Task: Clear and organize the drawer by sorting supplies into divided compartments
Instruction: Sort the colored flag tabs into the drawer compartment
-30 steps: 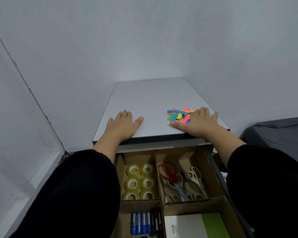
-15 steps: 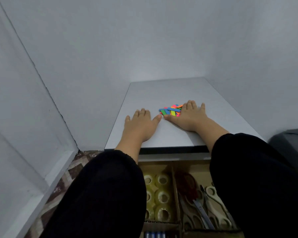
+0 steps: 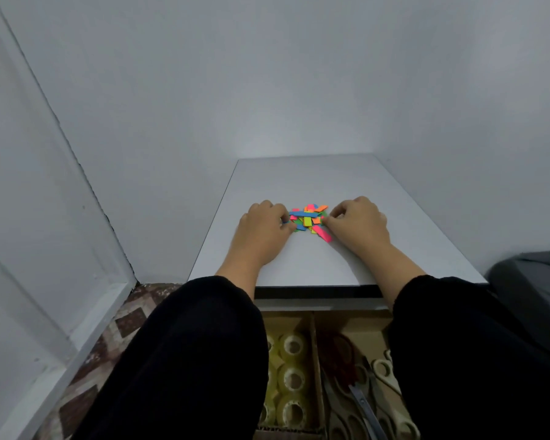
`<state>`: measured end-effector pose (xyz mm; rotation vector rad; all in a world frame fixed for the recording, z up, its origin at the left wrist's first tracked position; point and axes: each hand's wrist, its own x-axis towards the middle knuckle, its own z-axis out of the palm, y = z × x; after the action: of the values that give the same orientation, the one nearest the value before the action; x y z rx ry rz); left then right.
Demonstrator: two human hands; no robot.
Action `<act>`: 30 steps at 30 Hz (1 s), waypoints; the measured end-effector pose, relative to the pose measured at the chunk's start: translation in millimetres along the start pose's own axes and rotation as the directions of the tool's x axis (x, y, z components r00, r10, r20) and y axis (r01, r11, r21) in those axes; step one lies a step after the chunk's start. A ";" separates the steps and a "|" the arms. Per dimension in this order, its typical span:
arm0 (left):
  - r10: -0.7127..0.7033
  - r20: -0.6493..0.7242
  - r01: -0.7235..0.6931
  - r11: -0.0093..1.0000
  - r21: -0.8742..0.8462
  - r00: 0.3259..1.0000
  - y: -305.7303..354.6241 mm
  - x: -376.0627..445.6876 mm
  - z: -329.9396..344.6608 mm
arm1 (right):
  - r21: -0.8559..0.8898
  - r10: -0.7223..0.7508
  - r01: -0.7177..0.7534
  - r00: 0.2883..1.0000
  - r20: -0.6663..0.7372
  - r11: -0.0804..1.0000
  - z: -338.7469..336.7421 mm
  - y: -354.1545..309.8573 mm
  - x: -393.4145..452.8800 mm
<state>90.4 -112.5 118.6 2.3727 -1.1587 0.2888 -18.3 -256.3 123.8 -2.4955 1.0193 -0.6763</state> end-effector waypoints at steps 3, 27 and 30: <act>-0.005 -0.017 0.005 0.999 -0.047 1.000 0.5 -0.2 -2.0 | -0.013 -0.030 0.030 1.000 -0.004 0.999 -1.3 -0.9 -1.1; -0.217 -0.039 0.208 0.964 -0.168 0.975 -11.4 10.3 3.1 | 0.275 0.036 -0.037 0.999 0.010 0.961 -14.4 16.0 -34.9; -0.334 -0.068 0.261 0.833 -0.488 0.940 -16.2 6.2 -3.3 | 0.294 0.057 -0.053 0.998 -0.006 0.954 -14.3 13.8 -33.1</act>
<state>106.9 -106.5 118.6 2.0104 -0.6723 0.0619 -54.6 -243.7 119.2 -2.2007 0.9153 -0.7691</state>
